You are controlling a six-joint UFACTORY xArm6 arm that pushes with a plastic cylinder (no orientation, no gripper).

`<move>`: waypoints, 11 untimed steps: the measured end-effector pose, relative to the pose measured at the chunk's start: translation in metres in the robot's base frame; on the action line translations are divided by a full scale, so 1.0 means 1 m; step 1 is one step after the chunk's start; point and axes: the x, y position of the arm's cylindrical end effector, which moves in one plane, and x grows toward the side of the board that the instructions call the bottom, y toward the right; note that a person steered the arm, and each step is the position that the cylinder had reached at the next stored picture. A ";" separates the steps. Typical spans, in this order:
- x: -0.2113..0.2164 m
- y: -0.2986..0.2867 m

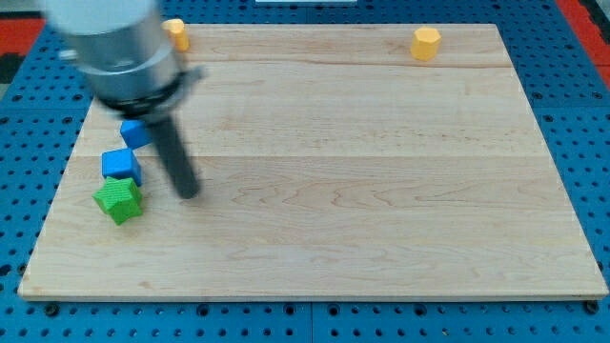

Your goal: Move the yellow hexagon towards the bottom left

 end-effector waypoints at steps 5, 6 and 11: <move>-0.280 0.295; -0.235 0.240; 0.006 0.128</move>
